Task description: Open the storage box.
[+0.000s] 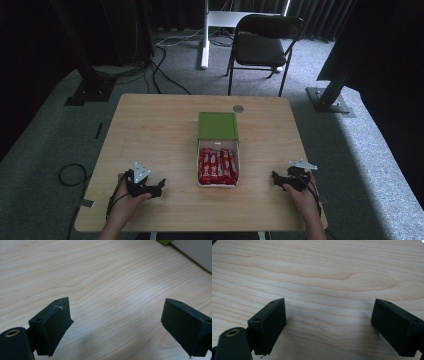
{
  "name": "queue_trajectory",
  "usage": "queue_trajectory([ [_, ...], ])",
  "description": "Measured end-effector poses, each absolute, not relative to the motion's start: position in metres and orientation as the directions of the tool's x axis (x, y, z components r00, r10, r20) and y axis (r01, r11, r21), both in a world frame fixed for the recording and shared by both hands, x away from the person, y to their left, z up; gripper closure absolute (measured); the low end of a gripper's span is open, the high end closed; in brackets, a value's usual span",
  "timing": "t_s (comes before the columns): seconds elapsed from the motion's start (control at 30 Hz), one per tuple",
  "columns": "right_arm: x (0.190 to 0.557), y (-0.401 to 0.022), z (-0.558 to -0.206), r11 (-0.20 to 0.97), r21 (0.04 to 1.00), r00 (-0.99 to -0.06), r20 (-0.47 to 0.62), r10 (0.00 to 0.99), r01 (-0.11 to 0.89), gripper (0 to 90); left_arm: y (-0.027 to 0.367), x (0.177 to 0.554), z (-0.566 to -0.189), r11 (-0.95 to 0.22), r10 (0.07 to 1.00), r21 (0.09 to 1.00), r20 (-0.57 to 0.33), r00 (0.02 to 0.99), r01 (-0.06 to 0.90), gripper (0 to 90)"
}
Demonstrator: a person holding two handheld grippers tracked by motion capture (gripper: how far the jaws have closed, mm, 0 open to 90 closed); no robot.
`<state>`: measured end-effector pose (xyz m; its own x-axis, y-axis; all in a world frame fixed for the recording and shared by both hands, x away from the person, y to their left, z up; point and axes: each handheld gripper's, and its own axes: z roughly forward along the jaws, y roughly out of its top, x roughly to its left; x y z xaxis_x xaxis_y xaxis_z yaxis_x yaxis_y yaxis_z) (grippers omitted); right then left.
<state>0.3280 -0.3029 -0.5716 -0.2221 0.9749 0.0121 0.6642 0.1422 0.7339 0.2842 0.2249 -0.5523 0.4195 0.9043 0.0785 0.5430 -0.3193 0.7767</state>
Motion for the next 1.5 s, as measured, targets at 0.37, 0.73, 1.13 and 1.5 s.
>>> queue_trajectory([
  [0.37,0.328,-0.303,-0.572,0.142,0.734,-0.222,0.012,0.975,0.665,12.1,0.242,0.289,-0.556,-0.277,0.934,0.77,0.077,0.348,0.575,4.7],
  [0.73,0.328,-0.303,-0.572,0.142,0.734,-0.222,0.012,0.975,0.664,12.1,0.264,0.297,-0.557,-0.183,0.975,0.742,0.054,0.214,0.645,4.7],
  [1.13,0.328,-0.303,-0.571,0.143,0.733,-0.222,0.011,0.975,0.665,12.1,0.275,0.301,-0.562,-0.149,0.986,0.719,0.062,0.152,0.678,4.7],
  [1.5,0.328,-0.303,-0.571,0.144,0.732,-0.223,0.012,0.975,0.666,12.0,0.275,0.306,-0.565,-0.097,0.993,0.701,0.017,0.119,0.706,3.4],
])
